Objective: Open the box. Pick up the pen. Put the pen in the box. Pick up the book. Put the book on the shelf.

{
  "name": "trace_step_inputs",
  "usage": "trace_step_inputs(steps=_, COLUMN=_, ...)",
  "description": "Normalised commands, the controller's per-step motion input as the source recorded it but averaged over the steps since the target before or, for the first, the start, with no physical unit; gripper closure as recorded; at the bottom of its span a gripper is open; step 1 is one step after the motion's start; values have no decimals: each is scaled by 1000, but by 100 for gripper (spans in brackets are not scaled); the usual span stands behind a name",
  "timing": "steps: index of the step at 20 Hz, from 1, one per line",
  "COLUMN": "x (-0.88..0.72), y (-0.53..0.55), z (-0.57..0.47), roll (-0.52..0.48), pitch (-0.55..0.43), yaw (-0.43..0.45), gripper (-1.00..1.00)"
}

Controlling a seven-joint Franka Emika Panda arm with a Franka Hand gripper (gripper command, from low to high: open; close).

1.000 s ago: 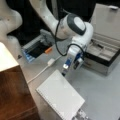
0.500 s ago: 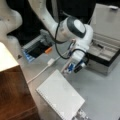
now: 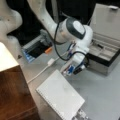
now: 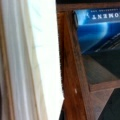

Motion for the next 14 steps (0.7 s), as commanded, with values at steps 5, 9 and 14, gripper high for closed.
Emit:
trace_step_inputs(steps=5, x=59, y=-34, z=-5, roll=-66, pitch=70, yaw=99, gripper=100)
trace_step_inputs(steps=9, x=32, y=-54, z=14, roll=-10, pitch=53, yaw=69, gripper=100)
trace_step_inputs(steps=14, x=10, y=-108, z=-1, roll=-5, pitch=23, yaw=79, gripper=100)
